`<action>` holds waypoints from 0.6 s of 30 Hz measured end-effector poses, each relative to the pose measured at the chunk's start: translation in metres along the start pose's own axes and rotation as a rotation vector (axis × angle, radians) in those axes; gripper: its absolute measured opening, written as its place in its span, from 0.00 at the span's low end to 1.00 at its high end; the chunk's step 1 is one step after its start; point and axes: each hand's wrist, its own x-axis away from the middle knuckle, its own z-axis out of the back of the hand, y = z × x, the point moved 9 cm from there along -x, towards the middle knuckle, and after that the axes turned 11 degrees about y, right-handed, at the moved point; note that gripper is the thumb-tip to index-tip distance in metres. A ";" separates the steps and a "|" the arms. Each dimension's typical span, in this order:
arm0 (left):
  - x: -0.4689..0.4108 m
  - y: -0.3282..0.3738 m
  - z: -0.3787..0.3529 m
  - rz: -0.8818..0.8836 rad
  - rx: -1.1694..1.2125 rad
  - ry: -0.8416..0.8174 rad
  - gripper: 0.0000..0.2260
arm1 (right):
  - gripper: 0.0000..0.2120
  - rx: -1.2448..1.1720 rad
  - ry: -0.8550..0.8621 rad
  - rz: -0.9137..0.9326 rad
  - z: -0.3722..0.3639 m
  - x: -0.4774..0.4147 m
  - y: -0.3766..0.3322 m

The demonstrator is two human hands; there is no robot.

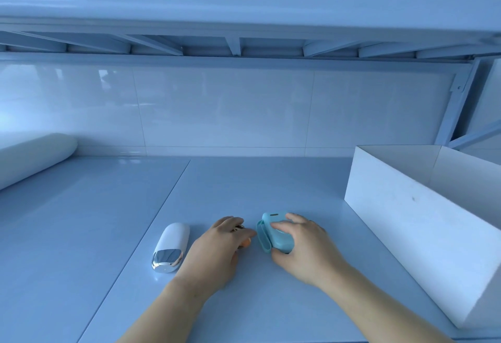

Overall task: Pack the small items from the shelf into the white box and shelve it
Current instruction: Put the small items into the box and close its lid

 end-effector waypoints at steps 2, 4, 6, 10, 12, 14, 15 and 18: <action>0.000 0.000 0.001 -0.003 0.009 0.016 0.22 | 0.19 0.011 0.052 0.018 0.006 -0.001 -0.003; 0.000 0.002 0.003 -0.014 0.020 0.036 0.22 | 0.17 -0.001 0.079 0.017 0.009 -0.002 -0.004; -0.002 0.006 0.009 -0.028 0.028 0.078 0.22 | 0.16 -0.006 0.102 0.034 0.013 -0.003 -0.005; -0.010 0.020 0.026 -0.034 0.050 0.192 0.23 | 0.10 -0.118 0.105 0.051 0.023 -0.002 -0.003; -0.012 0.031 0.031 -0.027 0.063 0.222 0.24 | 0.09 -0.154 0.123 0.057 0.031 0.000 0.000; -0.012 0.044 0.035 -0.033 0.065 0.236 0.24 | 0.08 -0.182 0.180 0.072 0.046 0.002 0.003; -0.012 0.051 0.037 -0.036 0.057 0.244 0.23 | 0.08 -0.200 0.215 0.090 0.055 0.004 0.003; -0.016 0.073 0.055 -0.033 0.040 0.312 0.21 | 0.10 -0.236 0.330 0.163 0.092 0.010 0.000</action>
